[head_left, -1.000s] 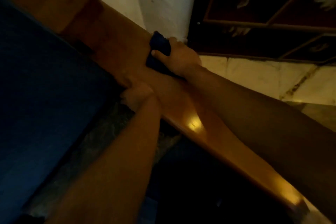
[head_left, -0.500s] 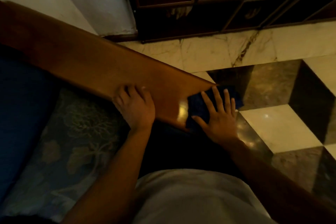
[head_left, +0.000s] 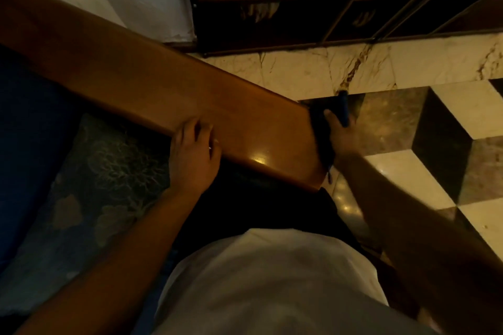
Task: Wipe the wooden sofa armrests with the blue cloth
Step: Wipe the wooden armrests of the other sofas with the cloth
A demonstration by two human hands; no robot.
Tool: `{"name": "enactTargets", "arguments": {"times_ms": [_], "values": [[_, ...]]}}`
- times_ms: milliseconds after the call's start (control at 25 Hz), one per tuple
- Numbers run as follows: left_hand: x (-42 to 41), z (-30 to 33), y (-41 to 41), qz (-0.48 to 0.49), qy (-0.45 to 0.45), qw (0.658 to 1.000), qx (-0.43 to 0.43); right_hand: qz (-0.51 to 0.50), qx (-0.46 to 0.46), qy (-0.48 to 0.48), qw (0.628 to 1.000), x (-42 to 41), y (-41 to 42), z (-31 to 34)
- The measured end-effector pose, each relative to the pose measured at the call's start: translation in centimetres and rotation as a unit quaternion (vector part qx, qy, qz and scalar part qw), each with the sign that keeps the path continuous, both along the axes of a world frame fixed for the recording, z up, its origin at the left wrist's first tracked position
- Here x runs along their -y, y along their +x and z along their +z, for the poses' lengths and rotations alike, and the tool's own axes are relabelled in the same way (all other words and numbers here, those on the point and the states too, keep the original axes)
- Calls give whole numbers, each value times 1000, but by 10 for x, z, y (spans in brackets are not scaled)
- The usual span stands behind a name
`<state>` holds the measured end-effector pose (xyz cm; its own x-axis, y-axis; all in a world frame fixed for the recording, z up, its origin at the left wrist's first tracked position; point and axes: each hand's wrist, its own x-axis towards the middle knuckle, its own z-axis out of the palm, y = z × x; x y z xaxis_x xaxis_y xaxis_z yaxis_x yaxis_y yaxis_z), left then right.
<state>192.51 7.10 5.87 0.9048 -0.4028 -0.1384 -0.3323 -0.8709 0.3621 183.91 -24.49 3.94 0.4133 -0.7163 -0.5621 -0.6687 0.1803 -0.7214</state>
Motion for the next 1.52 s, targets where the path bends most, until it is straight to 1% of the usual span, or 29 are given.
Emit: {"name": "enactTargets", "arguments": {"times_ms": [40,80,160,240,280,320,400,440,480,520,560,640,680,720,800,880,960,1000,1040,1080,1120,1160,1200,1280,1360,1440,1520], "values": [[0,0,-1,3,-8,1000,-2,-40,25,-5,999,-22,-15,1],[3,0,-3,10,-17,1000,-4,-76,26,-4,997,-42,-29,2],[9,0,-4,41,-34,999,-9,-142,1,24,990,-80,-46,4],[14,0,-3,63,-42,997,2,-253,-24,53,966,-109,-50,7],[16,0,-3,66,-42,997,11,-322,-36,59,944,-120,-47,8],[17,0,-2,66,-44,997,19,-397,-47,65,914,-129,-39,7],[16,-1,3,69,-45,996,22,-526,-67,100,842,-146,-15,6],[14,-1,5,68,-43,997,19,-566,-80,133,810,-153,-2,9],[12,-2,7,62,-38,997,16,-584,-88,167,790,-158,10,12],[8,-3,8,50,-33,998,15,-579,-90,198,786,-164,21,17],[5,-2,10,34,-32,999,19,-558,-100,217,795,-172,32,20],[-1,-1,20,9,-38,999,25,-479,-121,246,834,-203,56,24],[-5,-1,27,2,-43,999,23,-427,-107,270,856,-226,69,25],[-11,0,34,1,-49,999,17,-378,-83,303,871,-250,81,27],[-29,2,48,13,-69,998,2,-277,-40,357,891,-286,94,32],[-51,1,56,47,-98,994,-25,-175,-49,339,923,-295,86,26],[-65,-5,53,96,-127,983,-87,-51,-85,314,944,-286,57,27],[-65,-8,47,144,-144,968,-145,1,-97,308,947,-278,39,27],[-59,-8,36,203,-168,940,-218,44,-97,307,946,-268,23,29],[-51,-6,22,252,-194,901,-294,88,-90,307,944,-257,12,32],[-43,-3,8,281,-224,858,-367,137,-85,300,940,-246,6,36],[-33,0,-7,290,-254,824,-416,192,-77,283,937,-235,2,40],[-23,4,-19,280,-274,811,-434,244,-57,259,933,-224,-2,46],[4,17,-39,263,-296,819,-416,302,5,210,930,-198,-14,56],[38,33,-56,248,-333,820,-395,308,62,175,933,-164,-33,67],[76,50,-74,222,-361,812,-402,313,91,142,935,-118,-52,79],[121,67,-93,219,-372,806,-406,286,103,149,941,-67,-72,94]]}}
